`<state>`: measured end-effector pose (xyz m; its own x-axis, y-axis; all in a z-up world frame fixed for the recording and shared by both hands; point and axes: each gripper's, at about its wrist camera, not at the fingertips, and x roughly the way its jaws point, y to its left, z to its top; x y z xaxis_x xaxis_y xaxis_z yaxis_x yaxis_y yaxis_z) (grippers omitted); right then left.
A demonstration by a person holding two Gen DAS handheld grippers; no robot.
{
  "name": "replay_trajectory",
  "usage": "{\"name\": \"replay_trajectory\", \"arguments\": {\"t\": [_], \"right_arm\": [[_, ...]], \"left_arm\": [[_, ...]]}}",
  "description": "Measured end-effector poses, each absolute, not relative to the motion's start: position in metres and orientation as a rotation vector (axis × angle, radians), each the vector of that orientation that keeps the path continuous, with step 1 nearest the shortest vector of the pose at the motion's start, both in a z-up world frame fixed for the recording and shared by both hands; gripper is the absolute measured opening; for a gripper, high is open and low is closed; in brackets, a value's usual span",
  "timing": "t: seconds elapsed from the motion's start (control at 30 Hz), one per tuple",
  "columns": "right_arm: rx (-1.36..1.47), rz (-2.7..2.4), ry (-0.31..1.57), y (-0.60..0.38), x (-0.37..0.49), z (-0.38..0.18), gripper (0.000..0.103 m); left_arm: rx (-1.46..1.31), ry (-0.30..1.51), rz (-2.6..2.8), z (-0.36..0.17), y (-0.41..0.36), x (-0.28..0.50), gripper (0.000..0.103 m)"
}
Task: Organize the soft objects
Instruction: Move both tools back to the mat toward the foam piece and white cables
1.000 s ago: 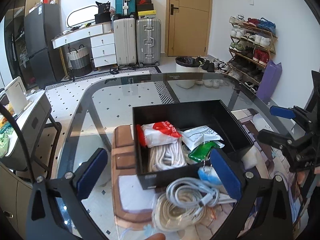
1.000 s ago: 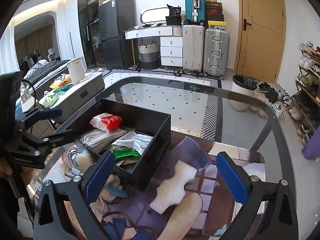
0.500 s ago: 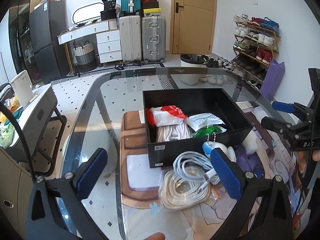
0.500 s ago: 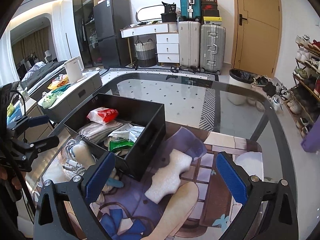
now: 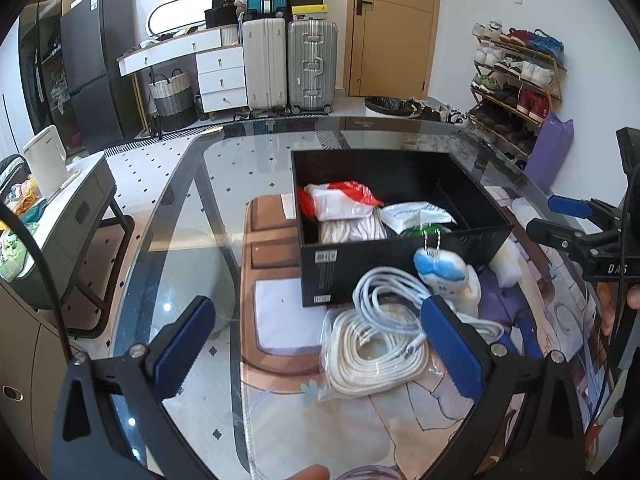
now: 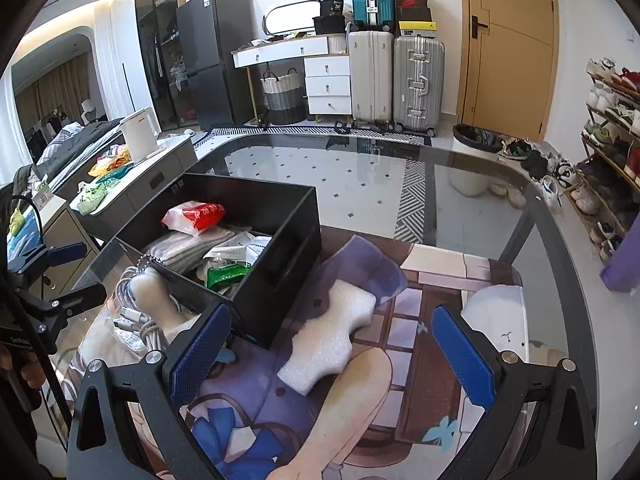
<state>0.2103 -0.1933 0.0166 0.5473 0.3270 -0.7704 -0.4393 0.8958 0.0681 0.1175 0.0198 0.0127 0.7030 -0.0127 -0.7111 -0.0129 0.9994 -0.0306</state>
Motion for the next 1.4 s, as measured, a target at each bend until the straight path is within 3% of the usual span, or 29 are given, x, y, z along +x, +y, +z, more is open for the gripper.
{"name": "replay_trajectory", "arguments": {"t": [0.67, 1.4], "right_arm": [[-0.179, 0.406, 1.031, -0.188, 0.225, -0.031, 0.102], [-0.251, 0.400, 1.059, -0.178, 0.236, -0.046, 0.102]], "left_arm": [[-0.017, 0.870, -0.027, -0.013, 0.014, 0.115, 0.103], [0.096, 0.916, -0.046, -0.033, -0.019, 0.124, 0.103]]}}
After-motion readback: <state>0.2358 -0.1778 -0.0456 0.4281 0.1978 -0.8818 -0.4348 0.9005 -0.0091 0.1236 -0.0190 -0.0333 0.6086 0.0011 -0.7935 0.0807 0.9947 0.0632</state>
